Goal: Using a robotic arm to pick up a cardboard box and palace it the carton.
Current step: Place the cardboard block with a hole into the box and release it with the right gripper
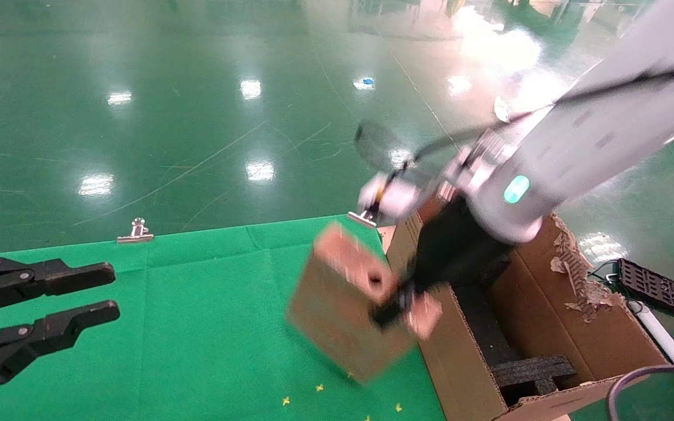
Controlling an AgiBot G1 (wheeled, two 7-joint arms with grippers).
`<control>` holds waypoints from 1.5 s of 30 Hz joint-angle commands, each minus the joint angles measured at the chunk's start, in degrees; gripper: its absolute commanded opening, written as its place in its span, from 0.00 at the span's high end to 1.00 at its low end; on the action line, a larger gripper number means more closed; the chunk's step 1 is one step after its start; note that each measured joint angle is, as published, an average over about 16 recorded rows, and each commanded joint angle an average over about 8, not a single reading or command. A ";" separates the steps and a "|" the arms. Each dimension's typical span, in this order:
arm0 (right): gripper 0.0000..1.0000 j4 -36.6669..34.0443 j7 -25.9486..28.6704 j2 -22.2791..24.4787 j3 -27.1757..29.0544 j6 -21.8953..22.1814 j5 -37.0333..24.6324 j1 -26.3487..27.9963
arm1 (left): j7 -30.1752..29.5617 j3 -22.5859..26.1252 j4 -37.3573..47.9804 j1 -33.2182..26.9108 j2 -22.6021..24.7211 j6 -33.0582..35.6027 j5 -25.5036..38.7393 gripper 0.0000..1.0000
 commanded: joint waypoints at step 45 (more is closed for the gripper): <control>1.00 -35.86 -8.24 12.86 -5.78 -1.66 -8.97 -8.74 | 0.08 0.16 0.00 -0.04 -0.07 -0.07 -0.11 0.00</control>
